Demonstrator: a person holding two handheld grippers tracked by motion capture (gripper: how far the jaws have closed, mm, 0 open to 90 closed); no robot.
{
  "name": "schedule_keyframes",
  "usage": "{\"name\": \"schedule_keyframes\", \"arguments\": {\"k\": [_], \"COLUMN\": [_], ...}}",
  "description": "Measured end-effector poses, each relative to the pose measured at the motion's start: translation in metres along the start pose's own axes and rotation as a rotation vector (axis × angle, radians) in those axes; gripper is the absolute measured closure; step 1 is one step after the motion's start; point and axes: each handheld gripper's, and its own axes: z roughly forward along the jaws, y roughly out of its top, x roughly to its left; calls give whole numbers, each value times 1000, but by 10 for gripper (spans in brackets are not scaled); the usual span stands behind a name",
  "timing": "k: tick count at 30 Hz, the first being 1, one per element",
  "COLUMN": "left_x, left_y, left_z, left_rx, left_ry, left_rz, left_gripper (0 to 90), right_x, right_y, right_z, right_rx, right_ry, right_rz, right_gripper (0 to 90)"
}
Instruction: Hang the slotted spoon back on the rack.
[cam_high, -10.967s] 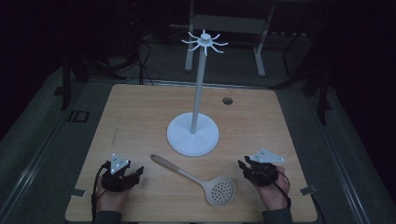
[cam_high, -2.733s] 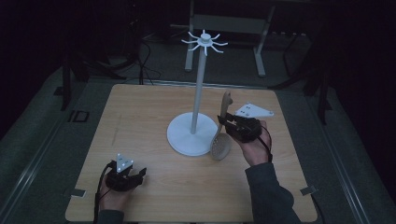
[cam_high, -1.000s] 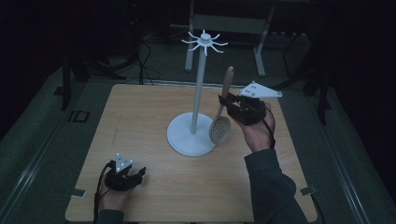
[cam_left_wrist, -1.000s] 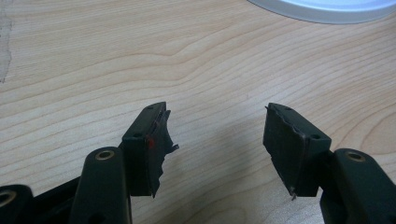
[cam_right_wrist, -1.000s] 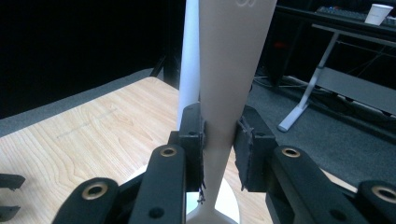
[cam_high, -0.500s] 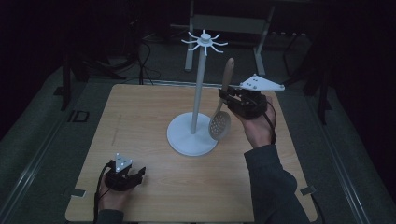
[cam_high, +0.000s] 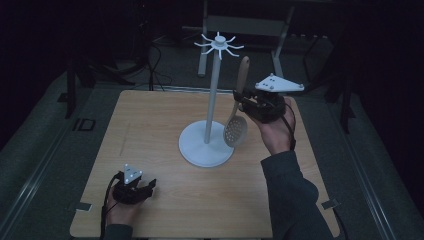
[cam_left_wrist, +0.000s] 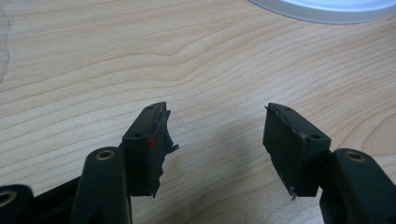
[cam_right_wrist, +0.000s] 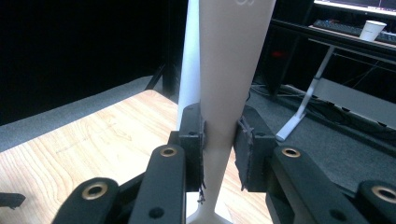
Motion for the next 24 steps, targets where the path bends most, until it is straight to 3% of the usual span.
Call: {"name": "schedule_keyframes", "arguments": {"k": [24], "left_x": [0], "left_y": [0], "left_z": [0], "left_rx": [2], "left_ry": [-1], "left_rz": [0], "left_gripper": [408], "right_x": [-4], "right_y": [11], "right_z": [19], "right_rx": [58], "right_ry": [12], "right_rz": [9], "right_gripper": [741]}}
